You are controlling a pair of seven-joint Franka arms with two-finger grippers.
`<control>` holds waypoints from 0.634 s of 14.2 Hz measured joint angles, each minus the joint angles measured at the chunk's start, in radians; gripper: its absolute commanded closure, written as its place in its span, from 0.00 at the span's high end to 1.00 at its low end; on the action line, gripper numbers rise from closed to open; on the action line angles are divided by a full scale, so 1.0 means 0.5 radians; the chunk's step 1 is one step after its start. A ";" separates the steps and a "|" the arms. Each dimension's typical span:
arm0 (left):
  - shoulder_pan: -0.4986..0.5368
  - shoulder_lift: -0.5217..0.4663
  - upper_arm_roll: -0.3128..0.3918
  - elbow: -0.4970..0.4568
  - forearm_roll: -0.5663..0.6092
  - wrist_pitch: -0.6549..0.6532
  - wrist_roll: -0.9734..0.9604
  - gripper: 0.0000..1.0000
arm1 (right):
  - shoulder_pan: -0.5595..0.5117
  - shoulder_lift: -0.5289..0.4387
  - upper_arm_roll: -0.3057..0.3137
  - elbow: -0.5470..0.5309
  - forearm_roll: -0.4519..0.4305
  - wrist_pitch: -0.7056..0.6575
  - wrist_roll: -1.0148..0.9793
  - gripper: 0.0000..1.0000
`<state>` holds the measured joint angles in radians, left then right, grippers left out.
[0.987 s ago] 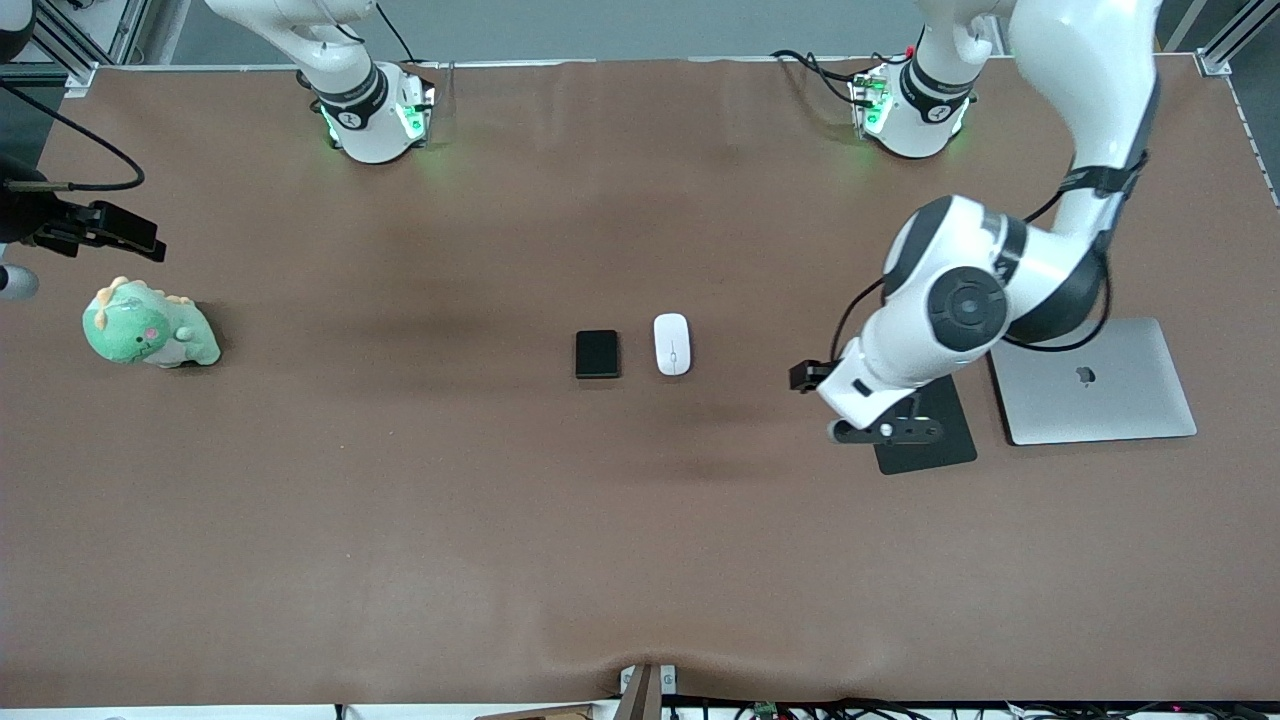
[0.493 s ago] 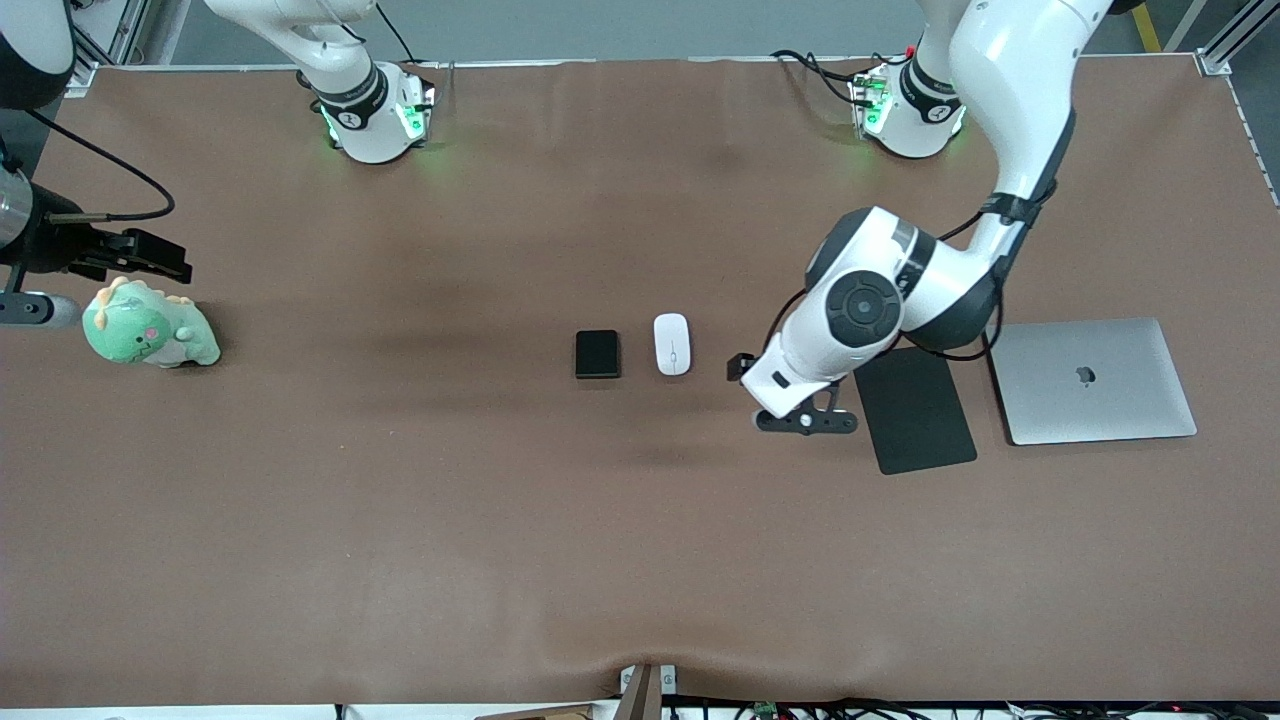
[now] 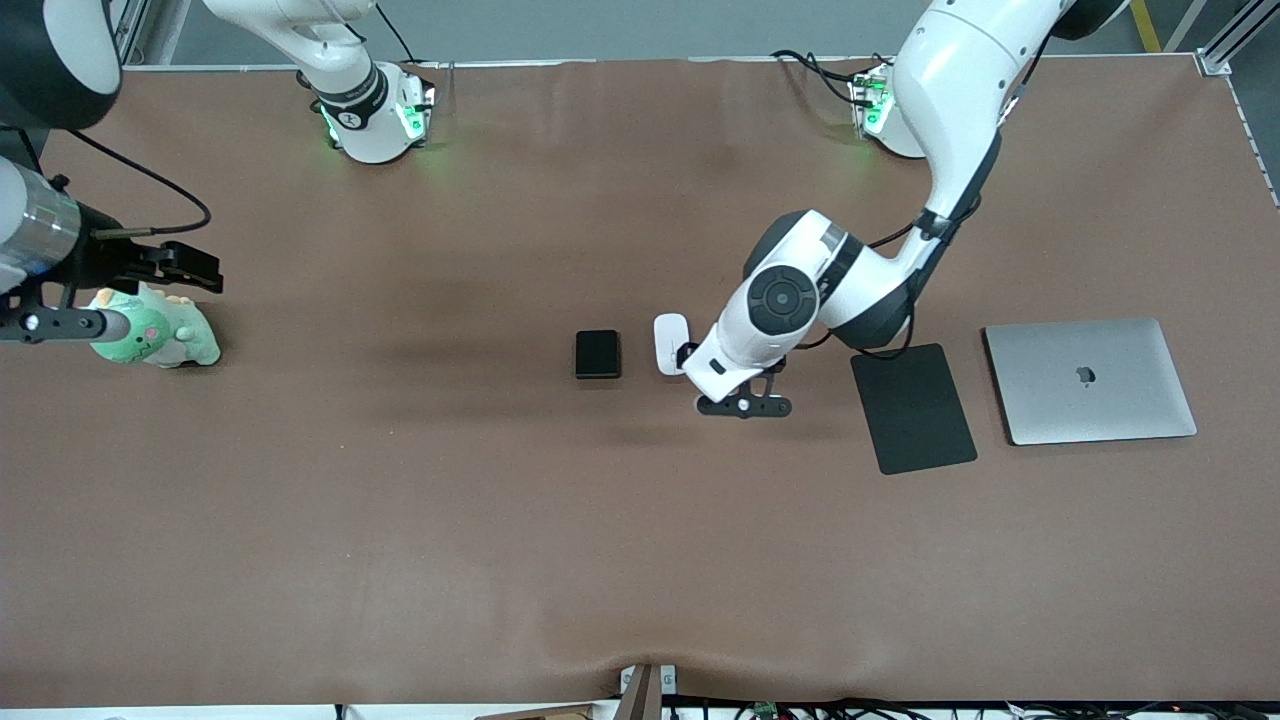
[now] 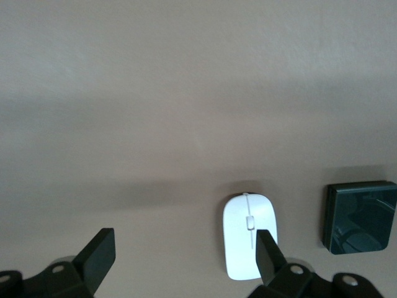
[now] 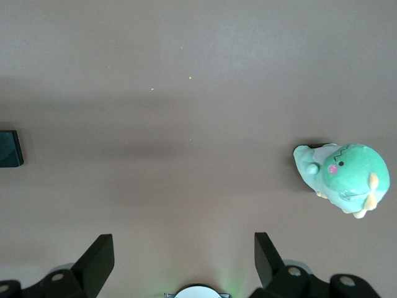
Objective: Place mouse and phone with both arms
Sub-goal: 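Reach the left gripper to the white mouse while the right gripper moves out, then grasp the mouse with the left gripper while the right gripper reaches the phone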
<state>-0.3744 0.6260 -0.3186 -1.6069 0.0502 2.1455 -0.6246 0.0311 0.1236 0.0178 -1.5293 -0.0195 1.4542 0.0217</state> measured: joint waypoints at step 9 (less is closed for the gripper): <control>-0.206 0.146 0.005 -0.067 0.130 0.135 -0.256 1.00 | 0.114 0.176 0.036 -0.004 0.015 0.008 0.001 1.00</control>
<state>-0.4773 0.6988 -0.3159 -1.6404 0.1153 2.2131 -0.7529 0.0880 0.2118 0.0357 -1.5311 -0.0118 1.4580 0.0224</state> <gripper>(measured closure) 0.000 0.000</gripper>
